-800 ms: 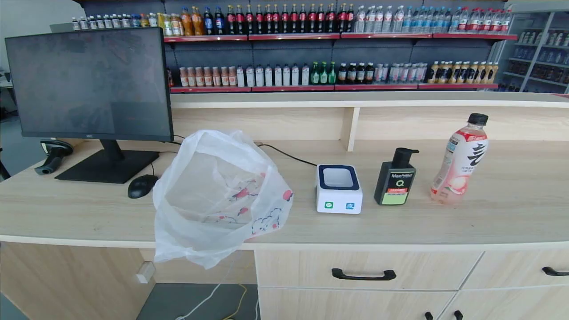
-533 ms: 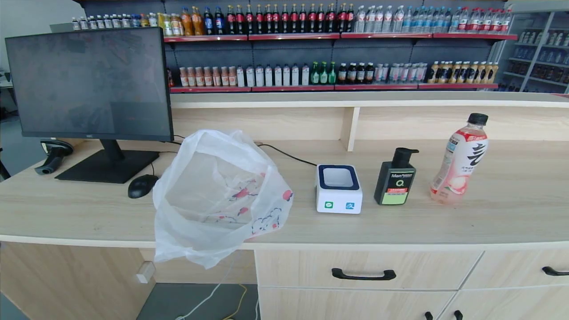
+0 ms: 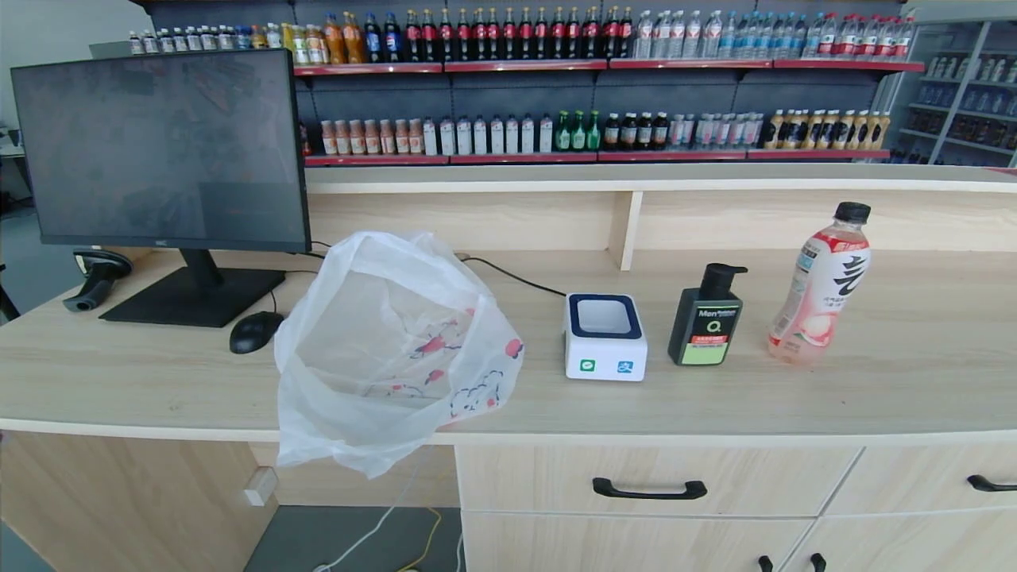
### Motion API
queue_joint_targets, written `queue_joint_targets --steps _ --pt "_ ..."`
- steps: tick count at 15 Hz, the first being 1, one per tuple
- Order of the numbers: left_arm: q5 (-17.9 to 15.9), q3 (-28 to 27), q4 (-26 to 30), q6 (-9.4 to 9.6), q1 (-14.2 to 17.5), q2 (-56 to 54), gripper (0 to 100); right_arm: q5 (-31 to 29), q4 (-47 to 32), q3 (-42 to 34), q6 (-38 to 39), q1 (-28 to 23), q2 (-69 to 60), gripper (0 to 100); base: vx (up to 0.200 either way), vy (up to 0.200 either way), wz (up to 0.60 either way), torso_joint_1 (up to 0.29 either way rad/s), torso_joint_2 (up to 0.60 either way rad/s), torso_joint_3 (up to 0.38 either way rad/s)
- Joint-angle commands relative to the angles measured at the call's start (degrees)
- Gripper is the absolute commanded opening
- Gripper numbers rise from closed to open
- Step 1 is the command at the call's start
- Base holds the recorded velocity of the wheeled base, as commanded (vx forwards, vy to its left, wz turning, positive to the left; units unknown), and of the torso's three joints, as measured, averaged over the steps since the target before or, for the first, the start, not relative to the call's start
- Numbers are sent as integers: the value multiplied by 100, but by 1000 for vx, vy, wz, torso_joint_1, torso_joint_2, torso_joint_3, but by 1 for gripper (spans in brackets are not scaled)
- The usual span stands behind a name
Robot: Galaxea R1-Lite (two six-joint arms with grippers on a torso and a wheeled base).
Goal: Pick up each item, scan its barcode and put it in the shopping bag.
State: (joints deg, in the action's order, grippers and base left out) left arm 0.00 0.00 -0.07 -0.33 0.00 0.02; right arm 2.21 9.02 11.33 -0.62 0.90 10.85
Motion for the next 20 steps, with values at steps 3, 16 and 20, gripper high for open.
queue_joint_targets --steps 3,16,20 --pt "0 0 -1 -2 0 -2 100 25 2025 168 361 499 2598 100 0 0 0 0 0 0" --pt "0 0 -1 -2 0 -2 100 948 3835 669 1495 1553 5867 100 0 0 0 0 0 0" --pt "0 0 -1 -2 0 -2 100 948 4582 792 2136 1641 6342 100 0 0 0 0 0 0"
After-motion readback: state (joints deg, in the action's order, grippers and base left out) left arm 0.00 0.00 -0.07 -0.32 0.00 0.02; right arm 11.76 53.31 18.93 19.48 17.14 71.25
